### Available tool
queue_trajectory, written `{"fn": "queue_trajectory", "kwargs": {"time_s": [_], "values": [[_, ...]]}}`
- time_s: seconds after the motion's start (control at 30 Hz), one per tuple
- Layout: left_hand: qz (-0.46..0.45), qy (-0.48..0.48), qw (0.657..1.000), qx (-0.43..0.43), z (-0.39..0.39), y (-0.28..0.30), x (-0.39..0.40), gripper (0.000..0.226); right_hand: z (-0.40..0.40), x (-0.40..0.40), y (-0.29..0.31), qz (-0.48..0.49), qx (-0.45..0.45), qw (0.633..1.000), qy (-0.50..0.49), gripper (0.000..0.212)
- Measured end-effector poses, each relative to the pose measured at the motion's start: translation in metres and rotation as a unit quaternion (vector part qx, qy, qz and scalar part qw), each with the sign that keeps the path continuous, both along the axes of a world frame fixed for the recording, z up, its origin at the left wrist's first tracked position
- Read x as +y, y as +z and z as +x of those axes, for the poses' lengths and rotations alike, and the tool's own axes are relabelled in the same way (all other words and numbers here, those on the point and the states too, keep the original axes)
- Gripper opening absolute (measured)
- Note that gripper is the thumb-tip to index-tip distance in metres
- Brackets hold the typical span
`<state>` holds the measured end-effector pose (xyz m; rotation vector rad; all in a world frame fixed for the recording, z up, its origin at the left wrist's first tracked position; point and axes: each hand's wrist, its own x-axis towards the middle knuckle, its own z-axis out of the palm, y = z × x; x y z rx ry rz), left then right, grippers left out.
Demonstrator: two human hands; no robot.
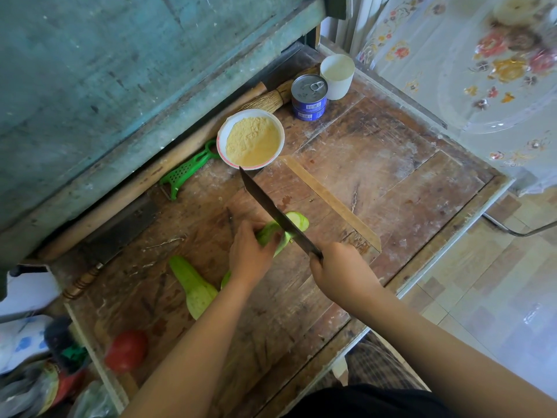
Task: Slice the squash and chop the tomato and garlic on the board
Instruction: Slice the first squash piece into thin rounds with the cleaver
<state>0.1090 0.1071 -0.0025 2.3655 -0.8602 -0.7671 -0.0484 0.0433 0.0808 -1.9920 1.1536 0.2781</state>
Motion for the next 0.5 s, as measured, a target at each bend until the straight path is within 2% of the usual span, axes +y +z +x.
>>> {"fn": "queue_trajectory", "kwargs": {"time_s": [0.17,0.3,0.5], "values": [[0.004,0.009,1.000,-0.004,0.000,0.001,-0.002,0.040,0.004,-0.002,-0.001,0.002,0.009,1.000,0.002,0.030],[0.018,0.007,1.000,-0.007,-0.001,0.005,-0.003,0.045,0.010,-0.005,-0.003,0.014,0.017,1.000,-0.001,0.024],[0.022,0.005,1.000,0.001,-0.001,0.006,-0.004,0.043,0.016,-0.010,-0.006,0.028,0.036,0.999,-0.008,0.028]]}}
